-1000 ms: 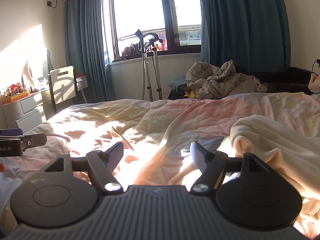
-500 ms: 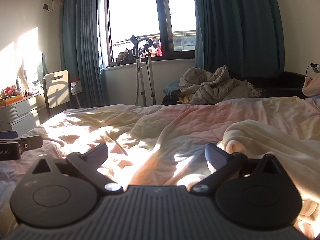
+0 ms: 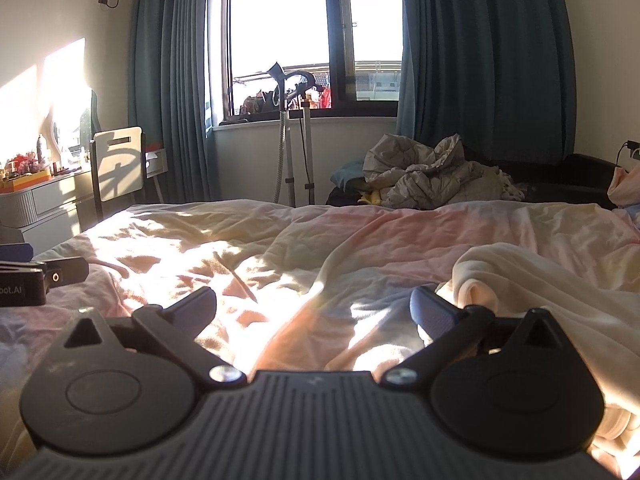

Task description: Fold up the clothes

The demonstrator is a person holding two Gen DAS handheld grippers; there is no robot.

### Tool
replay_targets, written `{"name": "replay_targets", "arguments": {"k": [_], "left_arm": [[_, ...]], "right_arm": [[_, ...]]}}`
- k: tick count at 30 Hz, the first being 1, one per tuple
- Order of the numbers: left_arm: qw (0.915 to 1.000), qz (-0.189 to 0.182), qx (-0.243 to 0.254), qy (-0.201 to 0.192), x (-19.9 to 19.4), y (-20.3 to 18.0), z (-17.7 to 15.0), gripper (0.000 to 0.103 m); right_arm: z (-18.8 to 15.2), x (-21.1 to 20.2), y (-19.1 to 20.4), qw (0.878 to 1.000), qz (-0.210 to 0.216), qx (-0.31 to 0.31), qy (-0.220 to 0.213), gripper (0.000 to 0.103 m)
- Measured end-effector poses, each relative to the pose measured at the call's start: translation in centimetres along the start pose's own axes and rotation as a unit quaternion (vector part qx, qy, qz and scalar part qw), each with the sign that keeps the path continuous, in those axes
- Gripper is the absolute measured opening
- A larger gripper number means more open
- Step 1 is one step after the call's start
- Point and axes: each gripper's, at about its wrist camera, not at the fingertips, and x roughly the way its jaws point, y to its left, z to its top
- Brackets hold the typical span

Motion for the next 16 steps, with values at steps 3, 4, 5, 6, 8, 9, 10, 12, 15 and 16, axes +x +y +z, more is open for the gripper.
{"name": "replay_targets", "arguments": {"k": [3,4,5,6,8,9,10,12,15,16], "left_arm": [[1.0,-0.001,-0.002,0.0,-0.03,-0.01,-0.03,0.103],[1.0,-0.001,-0.002,-0.001,-0.08,-0.06,-0.05,0.103],[1.0,-0.002,-0.003,-0.001,-0.09,-0.06,-0.05,0.103],[1.0,-0.002,-0.004,-0.001,-0.08,-0.06,-0.05,0.103],[1.0,0.0,-0.004,-0.001,-0.12,-0.06,-0.07,0.103],[1.0,0.0,-0.004,-0.001,-0.11,-0.06,-0.08,0.103],[1.0,0.0,-0.004,-0.001,-0.11,-0.05,-0.1,0.103],[1.0,0.001,-0.005,0.0,-0.05,-0.02,-0.11,0.103],[1.0,0.002,-0.005,0.001,-0.05,-0.07,-0.09,0.103],[1.0,0.003,-0.005,0.001,-0.07,-0.11,-0.09,0.103]], "right_arm": [[-0.03,0.03,-0.01,1.0,0.0,0.001,0.001,0.103],[-0.04,0.05,0.0,1.0,-0.001,0.001,0.002,0.103],[-0.04,0.07,0.01,1.0,-0.001,0.001,0.002,0.103],[-0.04,0.09,-0.01,1.0,0.0,0.002,0.002,0.103],[-0.05,0.12,-0.08,1.0,0.001,0.006,0.003,0.103],[-0.05,0.13,-0.09,1.0,0.001,0.007,0.004,0.103],[-0.06,0.14,-0.08,1.0,0.001,0.008,0.004,0.103],[-0.09,0.21,-0.1,1.0,0.002,0.009,0.007,0.103],[-0.13,0.23,-0.13,1.0,0.003,0.011,0.007,0.103],[-0.11,0.22,-0.14,1.0,0.003,0.011,0.006,0.103]]}}
